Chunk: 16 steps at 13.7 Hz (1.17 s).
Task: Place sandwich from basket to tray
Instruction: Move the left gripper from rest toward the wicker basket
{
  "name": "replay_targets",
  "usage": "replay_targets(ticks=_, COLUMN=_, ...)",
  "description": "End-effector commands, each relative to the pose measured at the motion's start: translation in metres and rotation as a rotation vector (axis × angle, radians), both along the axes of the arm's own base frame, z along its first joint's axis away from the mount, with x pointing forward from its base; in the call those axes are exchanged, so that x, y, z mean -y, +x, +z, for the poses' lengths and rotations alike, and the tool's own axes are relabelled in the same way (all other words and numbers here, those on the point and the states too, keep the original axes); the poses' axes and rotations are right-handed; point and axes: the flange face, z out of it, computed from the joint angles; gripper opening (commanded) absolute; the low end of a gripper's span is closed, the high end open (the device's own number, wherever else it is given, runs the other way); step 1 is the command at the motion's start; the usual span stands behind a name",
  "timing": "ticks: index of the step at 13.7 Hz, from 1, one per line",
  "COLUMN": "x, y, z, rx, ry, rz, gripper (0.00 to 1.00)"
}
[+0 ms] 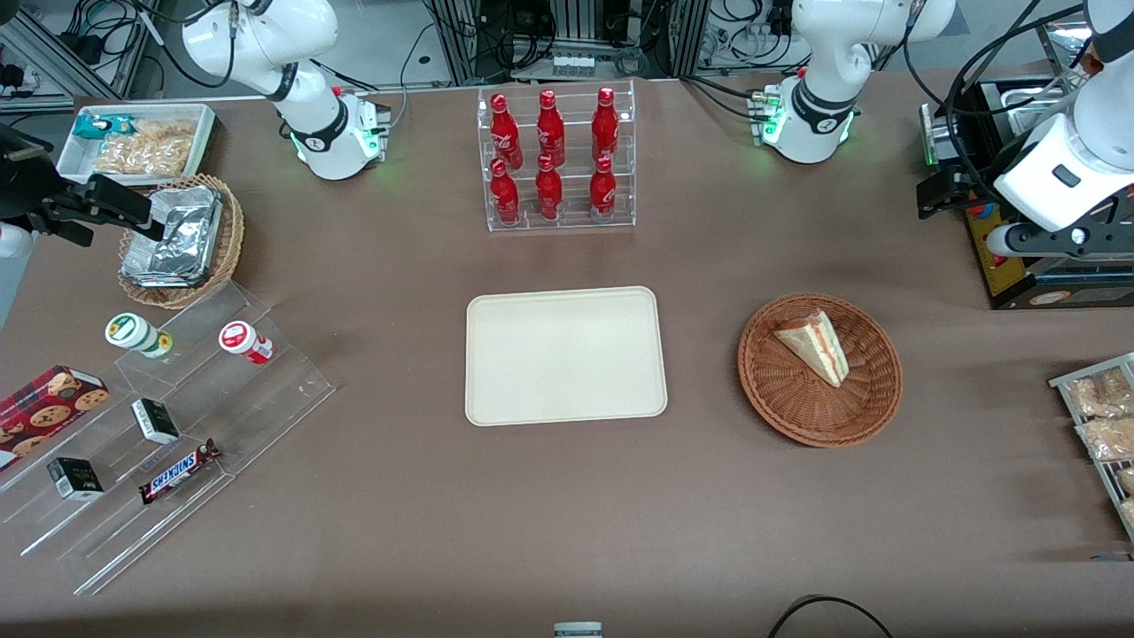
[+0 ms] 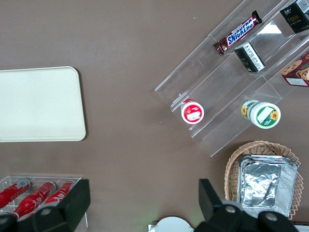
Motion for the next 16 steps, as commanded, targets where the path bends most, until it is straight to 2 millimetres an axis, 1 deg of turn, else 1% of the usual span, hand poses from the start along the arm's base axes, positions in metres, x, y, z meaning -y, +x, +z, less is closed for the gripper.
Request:
replay_targets(ticks=1, x=0.002, y=0.002, z=-0.002, rx=0.005, ry=0.015, rz=0.000, gripper=1.00)
replay_targets(ticks=3, x=0.003, y=0.006, z=-0.011, rx=-0.015, ry=0.012, rz=0.003, gripper=1.00)
replay_targets(ticks=5, x=0.004, y=0.009, z=-0.033, rx=-0.058, ry=0.018, rz=-0.001, gripper=1.00)
replay_targets(ticks=6, x=0.005, y=0.014, z=-0.047, rx=-0.074, ry=0.021, rz=0.000, gripper=1.00)
replay_targets(ticks=9, x=0.006, y=0.018, z=-0.083, rx=-0.140, ry=0.030, rz=-0.002, gripper=1.00)
replay_targets(ticks=11, x=0.006, y=0.022, z=-0.108, rx=-0.130, ry=0.032, rz=-0.001, gripper=1.00)
replay_targets(ticks=14, x=0.006, y=0.023, z=-0.141, rx=-0.119, ry=0.033, rz=0.000, gripper=1.00)
replay_targets(ticks=15, x=0.008, y=0.022, z=-0.157, rx=-0.113, ry=0.036, rz=-0.004, gripper=1.00)
replay_targets(ticks=16, x=0.017, y=0.017, z=-0.175, rx=-0.104, ry=0.040, rz=-0.023, gripper=1.00)
